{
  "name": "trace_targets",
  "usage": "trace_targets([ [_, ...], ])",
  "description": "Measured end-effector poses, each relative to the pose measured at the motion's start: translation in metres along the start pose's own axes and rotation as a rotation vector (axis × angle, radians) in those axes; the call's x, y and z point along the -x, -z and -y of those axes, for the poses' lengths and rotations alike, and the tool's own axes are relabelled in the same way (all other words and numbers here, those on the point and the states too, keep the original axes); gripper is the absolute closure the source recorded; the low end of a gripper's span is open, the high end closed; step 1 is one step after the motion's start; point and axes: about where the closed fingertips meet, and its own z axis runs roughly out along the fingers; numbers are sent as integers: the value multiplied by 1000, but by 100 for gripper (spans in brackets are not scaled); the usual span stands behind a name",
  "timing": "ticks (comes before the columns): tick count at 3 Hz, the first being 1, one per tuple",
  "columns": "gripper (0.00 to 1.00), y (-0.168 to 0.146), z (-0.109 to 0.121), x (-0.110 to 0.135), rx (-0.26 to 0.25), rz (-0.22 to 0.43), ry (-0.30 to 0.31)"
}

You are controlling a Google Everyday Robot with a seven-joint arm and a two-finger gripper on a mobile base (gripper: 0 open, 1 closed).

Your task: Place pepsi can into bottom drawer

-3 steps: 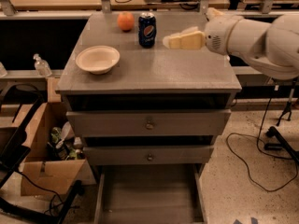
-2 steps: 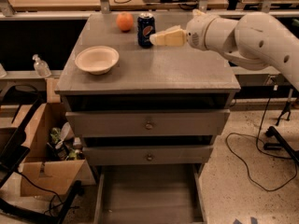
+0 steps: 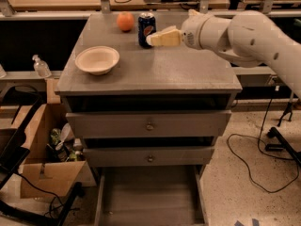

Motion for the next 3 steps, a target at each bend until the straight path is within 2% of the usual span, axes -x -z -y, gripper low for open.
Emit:
trace_targets([
  [1, 0, -48, 3, -11, 20, -19, 35],
  [2, 0, -87, 10, -19, 43, 15, 19],
  [3, 0, -117, 18, -20, 61, 86, -44],
])
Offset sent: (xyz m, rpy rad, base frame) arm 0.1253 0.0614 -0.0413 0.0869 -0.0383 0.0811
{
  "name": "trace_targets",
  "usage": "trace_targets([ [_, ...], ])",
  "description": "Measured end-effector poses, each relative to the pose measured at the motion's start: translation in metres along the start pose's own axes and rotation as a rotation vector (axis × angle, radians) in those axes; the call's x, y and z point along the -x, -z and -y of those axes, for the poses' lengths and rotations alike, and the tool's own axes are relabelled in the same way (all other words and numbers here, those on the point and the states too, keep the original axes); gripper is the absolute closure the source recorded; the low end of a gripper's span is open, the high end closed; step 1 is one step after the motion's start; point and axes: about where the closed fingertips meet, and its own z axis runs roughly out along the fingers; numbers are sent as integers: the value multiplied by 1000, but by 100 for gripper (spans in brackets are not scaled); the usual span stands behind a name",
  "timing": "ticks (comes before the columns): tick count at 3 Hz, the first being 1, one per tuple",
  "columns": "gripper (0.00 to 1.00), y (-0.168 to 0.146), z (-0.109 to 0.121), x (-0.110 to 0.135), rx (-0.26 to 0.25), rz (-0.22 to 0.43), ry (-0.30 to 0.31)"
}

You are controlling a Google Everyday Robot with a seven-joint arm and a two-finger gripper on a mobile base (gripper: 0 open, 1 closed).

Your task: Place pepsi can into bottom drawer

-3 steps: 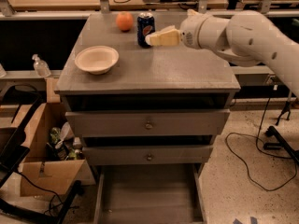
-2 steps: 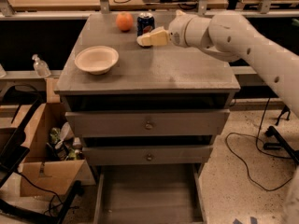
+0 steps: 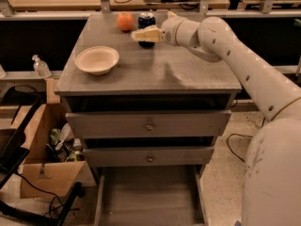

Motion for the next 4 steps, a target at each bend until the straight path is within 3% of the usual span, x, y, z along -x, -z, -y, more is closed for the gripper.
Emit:
trace_targets([
  [1, 0, -19, 6, -2, 0, 44, -53],
  [3, 0, -34, 17, -15, -41, 35, -104],
  [4, 22, -40, 19, -25, -50, 24, -130],
])
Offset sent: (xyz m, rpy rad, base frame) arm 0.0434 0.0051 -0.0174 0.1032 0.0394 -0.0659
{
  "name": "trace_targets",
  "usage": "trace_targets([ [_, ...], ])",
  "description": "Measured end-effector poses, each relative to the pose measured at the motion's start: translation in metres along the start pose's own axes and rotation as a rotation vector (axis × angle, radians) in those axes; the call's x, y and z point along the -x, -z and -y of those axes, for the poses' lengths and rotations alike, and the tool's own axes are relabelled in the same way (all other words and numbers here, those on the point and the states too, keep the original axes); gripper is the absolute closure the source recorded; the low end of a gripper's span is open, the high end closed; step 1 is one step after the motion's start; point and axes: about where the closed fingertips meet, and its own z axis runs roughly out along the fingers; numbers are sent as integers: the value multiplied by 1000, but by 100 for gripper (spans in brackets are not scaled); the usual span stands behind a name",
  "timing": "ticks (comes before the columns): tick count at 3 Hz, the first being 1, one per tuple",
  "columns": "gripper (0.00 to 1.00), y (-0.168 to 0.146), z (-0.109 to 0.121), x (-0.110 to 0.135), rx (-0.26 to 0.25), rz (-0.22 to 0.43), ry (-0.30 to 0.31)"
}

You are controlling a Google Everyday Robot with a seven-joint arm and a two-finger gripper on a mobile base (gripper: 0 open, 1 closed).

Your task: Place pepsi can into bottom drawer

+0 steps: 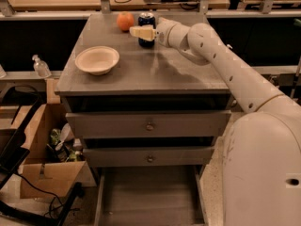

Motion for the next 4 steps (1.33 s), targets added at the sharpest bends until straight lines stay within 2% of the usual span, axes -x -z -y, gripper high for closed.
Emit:
trace_targets([
  [3, 92, -6, -7, -2, 12, -1, -1],
  [4, 100, -9, -10, 0, 19, 0, 0],
])
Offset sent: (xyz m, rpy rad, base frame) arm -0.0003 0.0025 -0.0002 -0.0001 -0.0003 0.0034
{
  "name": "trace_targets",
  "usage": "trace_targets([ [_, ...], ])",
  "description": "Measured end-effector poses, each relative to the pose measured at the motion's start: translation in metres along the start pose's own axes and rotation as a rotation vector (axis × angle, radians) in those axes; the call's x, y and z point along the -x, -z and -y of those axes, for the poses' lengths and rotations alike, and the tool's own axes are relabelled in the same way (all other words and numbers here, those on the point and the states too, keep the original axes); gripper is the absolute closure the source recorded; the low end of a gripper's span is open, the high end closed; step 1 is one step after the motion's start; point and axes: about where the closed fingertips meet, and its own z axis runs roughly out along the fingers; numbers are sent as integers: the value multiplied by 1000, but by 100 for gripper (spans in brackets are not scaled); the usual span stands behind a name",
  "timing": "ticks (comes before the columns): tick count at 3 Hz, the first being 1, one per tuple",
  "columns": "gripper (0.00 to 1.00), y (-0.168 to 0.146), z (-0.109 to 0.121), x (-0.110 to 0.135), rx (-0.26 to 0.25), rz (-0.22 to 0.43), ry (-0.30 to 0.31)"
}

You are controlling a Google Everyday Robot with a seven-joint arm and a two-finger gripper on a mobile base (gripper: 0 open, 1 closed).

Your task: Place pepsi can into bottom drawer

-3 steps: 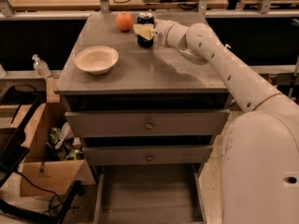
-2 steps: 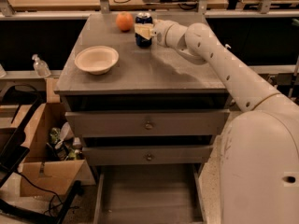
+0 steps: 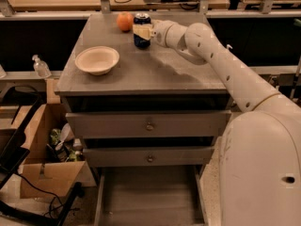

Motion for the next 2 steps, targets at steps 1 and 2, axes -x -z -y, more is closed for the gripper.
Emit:
trace_targets([
  [1, 100, -3, -2, 5, 9, 2, 5],
  [2, 100, 21, -6, 35, 25, 12, 55],
])
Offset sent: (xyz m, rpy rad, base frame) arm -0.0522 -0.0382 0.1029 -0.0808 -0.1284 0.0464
